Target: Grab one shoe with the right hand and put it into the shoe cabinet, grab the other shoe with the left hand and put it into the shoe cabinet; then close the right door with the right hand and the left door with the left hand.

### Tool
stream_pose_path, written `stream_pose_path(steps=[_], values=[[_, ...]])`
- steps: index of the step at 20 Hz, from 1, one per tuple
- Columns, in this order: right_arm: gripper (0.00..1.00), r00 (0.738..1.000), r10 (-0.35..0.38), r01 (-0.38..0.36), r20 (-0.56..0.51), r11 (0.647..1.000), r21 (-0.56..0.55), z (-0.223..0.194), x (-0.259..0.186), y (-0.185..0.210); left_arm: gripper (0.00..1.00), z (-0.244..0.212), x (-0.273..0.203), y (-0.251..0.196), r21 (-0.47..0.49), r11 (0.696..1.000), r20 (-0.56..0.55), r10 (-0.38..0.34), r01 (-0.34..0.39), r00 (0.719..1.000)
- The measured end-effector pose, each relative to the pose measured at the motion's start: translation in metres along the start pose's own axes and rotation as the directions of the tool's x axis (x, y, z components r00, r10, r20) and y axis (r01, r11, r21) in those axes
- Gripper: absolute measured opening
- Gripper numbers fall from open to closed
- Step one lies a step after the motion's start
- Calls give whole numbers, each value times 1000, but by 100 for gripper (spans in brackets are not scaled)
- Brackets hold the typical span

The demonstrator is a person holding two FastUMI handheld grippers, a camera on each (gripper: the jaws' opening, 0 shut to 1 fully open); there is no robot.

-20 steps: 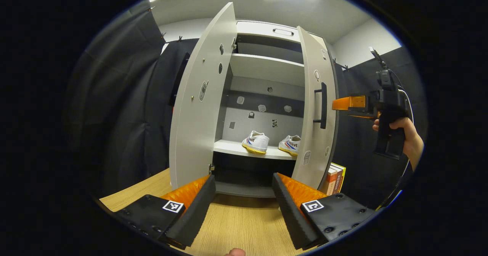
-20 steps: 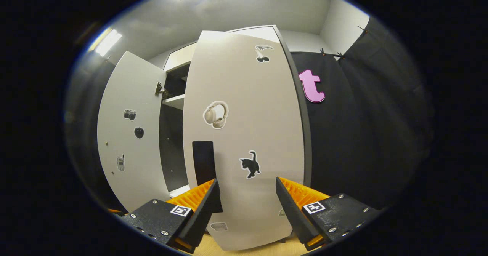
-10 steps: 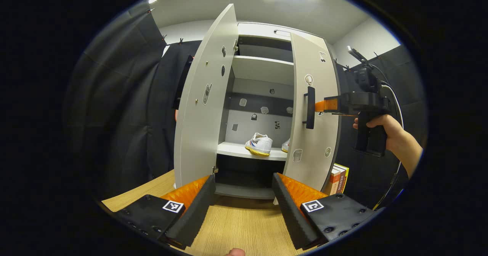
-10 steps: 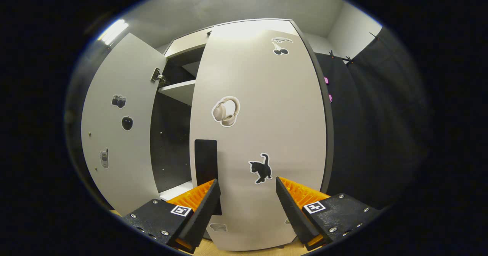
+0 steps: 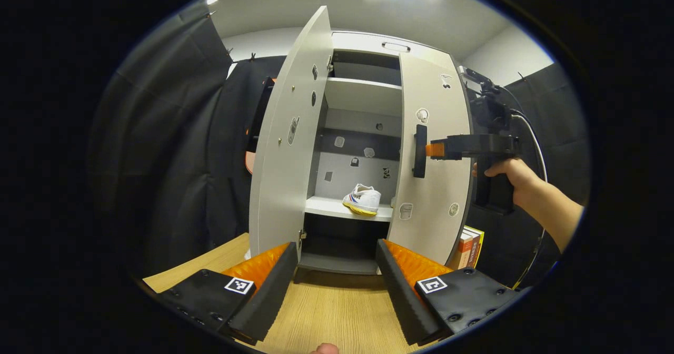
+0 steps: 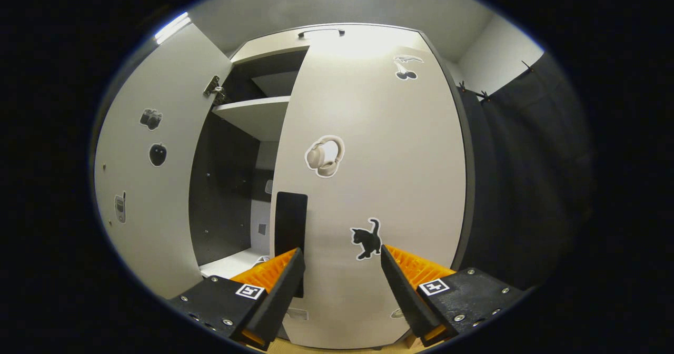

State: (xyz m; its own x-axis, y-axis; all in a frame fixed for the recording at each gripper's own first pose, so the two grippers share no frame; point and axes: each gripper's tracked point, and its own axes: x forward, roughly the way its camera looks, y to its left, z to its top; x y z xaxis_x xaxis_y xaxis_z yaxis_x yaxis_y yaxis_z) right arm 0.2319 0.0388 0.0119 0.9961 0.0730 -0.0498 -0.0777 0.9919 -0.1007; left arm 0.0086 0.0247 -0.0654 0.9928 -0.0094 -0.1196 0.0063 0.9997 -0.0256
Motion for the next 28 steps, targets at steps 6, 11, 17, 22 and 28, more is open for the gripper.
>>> stream_pose_path(steps=[6, 11, 17, 22, 28], values=[[91, 1000, -15, 15, 12, 1000, -27, 0, -1, -1, 97, 0, -1, 9, -7, 1000, -6, 11, -11, 1000], [93, 999, -7, 8, 35, 1000, -15, 13, -31, -1, 97, 1, -4, 11, -16, 1000, -4, 15, -15, 1000], [94, 999, 38, -39, 27, 999, 3, -1, -118, 1, 97, 2, -4, 4, -27, 1000, -8, 0, 0, 1000], [94, 999, -22, 22, 23, 1000, 12, -31, -180, -20, 96, 11, 3, -12, -22, 999, 7, -37, 37, 999], [94, 993, -118, 117, 24, 992, 41, -55, -218, -55, 97, 68, 7, -4, -120, 991, 84, -43, 53, 996]])
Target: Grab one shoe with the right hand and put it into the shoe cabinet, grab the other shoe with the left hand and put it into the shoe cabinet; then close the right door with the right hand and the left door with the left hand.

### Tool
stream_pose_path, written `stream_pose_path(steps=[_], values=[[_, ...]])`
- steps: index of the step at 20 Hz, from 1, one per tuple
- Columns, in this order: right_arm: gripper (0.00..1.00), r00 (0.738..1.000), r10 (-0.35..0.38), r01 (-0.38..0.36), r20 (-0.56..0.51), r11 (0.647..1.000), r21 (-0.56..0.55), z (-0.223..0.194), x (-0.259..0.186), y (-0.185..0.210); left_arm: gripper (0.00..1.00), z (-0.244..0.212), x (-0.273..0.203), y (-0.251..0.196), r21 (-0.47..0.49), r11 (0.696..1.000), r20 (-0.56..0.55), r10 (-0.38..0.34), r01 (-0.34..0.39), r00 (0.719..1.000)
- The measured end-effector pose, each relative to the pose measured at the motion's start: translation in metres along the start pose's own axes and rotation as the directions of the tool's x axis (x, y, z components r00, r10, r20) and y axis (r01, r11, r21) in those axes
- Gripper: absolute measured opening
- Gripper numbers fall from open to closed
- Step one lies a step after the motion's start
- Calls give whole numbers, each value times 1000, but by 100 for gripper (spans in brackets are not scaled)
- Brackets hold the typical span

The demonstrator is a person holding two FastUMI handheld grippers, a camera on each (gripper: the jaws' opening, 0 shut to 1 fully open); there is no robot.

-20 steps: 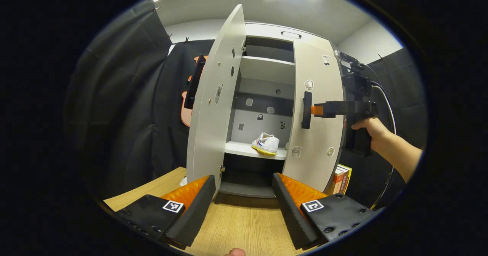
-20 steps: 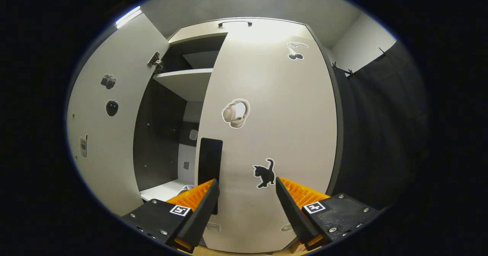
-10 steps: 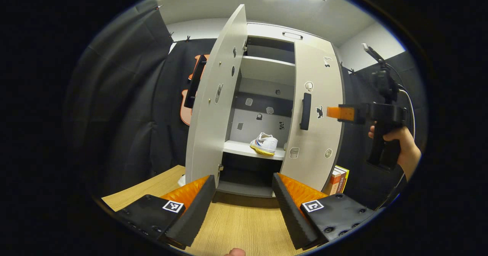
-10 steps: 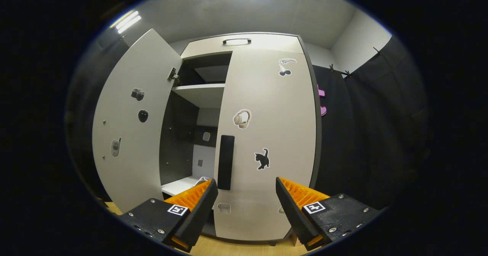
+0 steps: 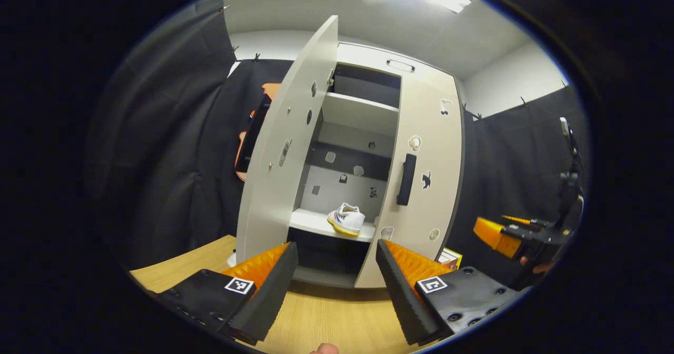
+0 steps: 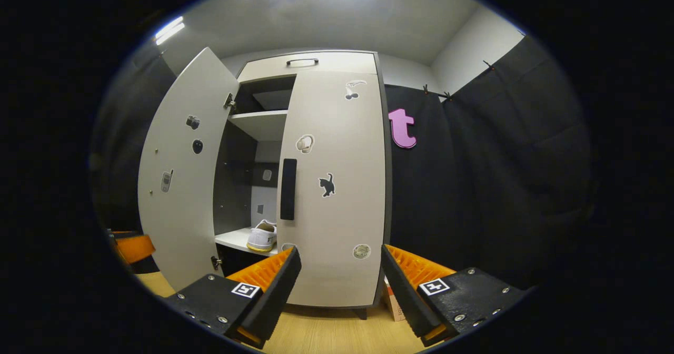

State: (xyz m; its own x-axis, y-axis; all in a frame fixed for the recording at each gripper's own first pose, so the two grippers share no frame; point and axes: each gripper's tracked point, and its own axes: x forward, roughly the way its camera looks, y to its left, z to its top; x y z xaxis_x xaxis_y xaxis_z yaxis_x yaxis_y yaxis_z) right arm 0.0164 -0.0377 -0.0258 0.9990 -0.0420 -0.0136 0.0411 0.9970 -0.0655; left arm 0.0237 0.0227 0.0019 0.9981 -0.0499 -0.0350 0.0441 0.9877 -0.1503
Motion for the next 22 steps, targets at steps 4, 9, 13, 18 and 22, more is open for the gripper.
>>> stream_pose_path(steps=[4, 9, 13, 18, 22], values=[[94, 1000, -18, 18, 0, 1000, 9, -7, -10, -12, 97, 63, 5, 70, 79, 981, 55, 174, -178, 983], [94, 999, 14, -13, -36, 1000, 9, -24, -16, -3, 99, 124, 32, 153, 130, 940, 170, 293, -316, 941], [94, 998, 43, -44, -41, 998, -33, -25, -17, 5, 97, 128, 67, 199, 148, 922, 161, 335, -359, 928], [94, 997, 54, -58, -50, 996, -70, -30, -16, 11, 97, 115, 98, 226, 119, 925, 129, 345, -360, 930], [94, 996, 57, -59, -66, 998, -21, -36, -10, 13, 96, 113, 109, 210, 146, 937, 121, 302, -318, 946]])
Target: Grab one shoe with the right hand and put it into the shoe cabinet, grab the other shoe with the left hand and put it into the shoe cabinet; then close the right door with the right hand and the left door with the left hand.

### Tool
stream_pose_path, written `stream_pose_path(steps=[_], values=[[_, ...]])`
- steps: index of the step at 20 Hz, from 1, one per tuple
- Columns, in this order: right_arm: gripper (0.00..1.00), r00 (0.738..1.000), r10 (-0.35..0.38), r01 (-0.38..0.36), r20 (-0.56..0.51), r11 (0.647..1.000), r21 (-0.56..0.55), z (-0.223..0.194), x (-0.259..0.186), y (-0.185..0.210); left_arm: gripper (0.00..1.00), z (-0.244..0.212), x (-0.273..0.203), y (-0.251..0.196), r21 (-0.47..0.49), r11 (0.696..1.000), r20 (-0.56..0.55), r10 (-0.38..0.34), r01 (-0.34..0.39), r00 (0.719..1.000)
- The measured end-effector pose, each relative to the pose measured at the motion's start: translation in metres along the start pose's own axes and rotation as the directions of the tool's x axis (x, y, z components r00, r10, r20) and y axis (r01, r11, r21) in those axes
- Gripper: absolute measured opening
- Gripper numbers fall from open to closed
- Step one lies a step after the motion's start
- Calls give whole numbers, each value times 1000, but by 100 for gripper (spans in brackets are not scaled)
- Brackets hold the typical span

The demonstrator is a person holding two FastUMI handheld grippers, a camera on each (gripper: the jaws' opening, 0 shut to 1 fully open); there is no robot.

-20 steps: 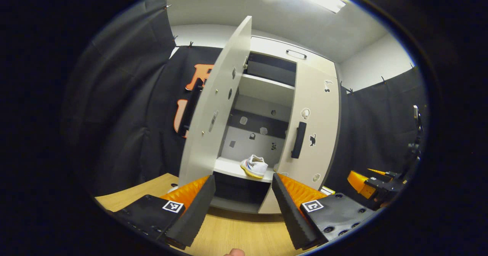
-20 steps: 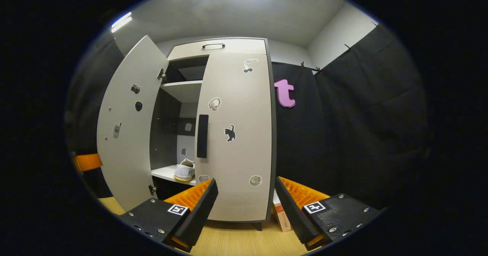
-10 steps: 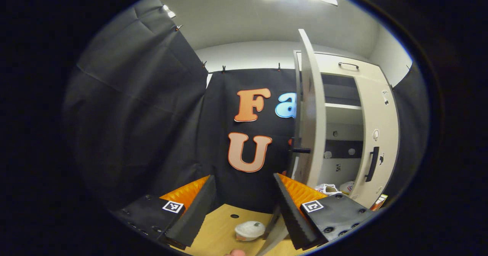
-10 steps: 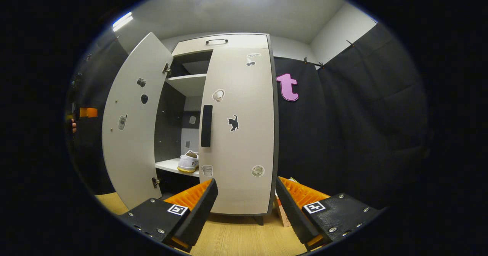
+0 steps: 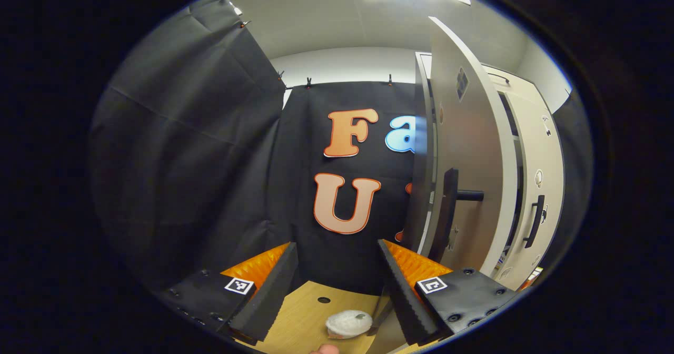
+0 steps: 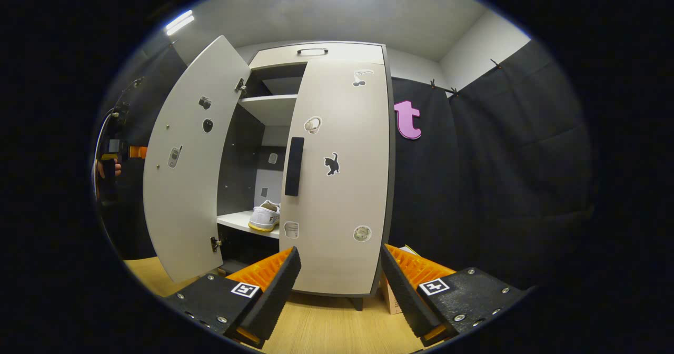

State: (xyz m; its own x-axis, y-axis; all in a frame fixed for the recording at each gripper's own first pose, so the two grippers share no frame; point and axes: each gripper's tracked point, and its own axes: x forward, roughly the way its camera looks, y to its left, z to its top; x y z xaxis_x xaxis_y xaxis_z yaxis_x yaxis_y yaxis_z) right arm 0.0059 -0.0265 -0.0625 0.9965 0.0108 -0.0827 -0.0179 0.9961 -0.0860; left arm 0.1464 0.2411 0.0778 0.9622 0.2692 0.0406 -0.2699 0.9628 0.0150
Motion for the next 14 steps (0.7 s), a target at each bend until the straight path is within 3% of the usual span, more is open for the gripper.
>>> stream_pose_path(steps=[2, 7, 9, 13, 14], values=[[94, 1000, -11, 11, -1, 1000, 9, -1, 0, -4, 96, 0, 0, 1, 28, 1000, 10, 13, -14, 1000], [94, 1000, -29, 29, -12, 999, 36, -5, 0, -18, 96, -4, -4, -15, -31, 999, -9, -16, 16, 1000], [94, 999, -31, 31, -8, 998, 47, -2, 1, -23, 91, -4, -11, -24, -21, 1000, -5, -23, 22, 1000], [94, 999, -40, 40, 4, 998, 56, 1, 1, -30, 99, -6, -23, -74, -2, 994, -8, -111, 111, 994], [94, 999, -39, 39, 4, 998, 58, 1, 0, -31, 95, -7, -24, -87, -3, 990, -11, -139, 139, 990]])
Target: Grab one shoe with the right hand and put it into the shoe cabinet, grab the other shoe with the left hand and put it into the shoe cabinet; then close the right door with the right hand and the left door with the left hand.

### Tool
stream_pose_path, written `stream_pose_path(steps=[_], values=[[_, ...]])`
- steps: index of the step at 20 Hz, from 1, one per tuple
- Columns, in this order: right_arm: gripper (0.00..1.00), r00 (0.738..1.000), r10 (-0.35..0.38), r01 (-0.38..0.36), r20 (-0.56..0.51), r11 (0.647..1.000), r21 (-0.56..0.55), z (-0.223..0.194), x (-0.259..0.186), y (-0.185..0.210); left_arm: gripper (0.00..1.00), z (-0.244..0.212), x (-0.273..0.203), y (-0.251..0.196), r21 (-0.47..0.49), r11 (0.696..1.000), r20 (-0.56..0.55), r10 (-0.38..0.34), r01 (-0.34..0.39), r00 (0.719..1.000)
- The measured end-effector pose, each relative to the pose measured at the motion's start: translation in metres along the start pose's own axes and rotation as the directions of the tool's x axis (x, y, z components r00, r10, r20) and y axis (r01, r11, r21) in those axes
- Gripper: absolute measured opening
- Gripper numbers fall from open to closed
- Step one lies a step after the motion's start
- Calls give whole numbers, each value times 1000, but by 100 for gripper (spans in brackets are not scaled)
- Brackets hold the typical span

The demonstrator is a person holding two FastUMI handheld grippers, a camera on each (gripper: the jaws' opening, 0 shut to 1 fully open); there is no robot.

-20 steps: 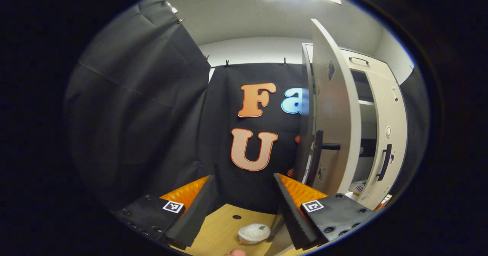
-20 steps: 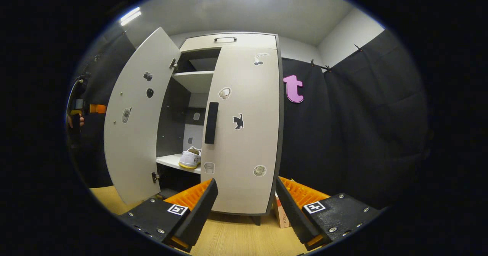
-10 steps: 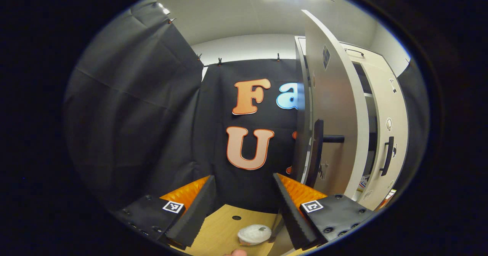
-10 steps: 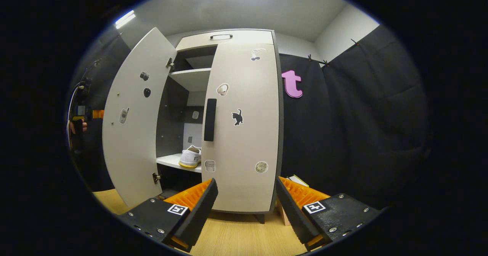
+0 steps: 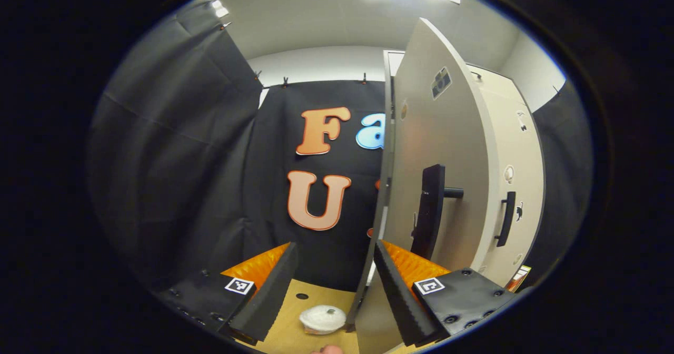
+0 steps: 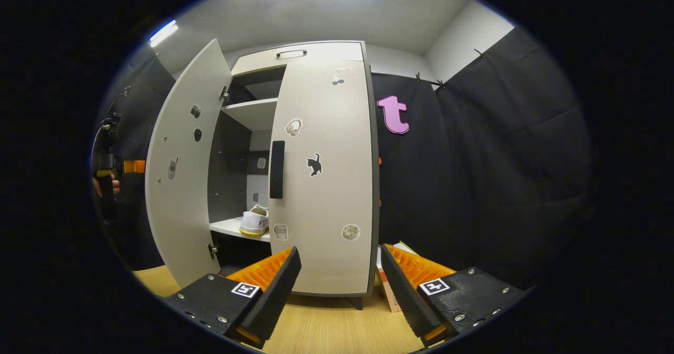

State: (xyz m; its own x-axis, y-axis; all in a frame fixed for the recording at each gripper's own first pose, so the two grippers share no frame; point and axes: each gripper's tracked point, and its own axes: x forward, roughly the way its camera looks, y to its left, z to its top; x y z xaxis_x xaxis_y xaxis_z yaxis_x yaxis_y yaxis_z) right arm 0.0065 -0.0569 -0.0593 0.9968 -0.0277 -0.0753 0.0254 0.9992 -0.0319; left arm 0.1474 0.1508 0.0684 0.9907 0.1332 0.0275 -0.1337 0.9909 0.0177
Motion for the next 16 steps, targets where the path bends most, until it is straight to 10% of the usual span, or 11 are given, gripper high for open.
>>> stream_pose_path(steps=[16], values=[[94, 997, -83, 83, 7, 996, -23, 2, -16, -30, 99, -11, 35, -152, -65, 964, -17, -259, 257, 966]])
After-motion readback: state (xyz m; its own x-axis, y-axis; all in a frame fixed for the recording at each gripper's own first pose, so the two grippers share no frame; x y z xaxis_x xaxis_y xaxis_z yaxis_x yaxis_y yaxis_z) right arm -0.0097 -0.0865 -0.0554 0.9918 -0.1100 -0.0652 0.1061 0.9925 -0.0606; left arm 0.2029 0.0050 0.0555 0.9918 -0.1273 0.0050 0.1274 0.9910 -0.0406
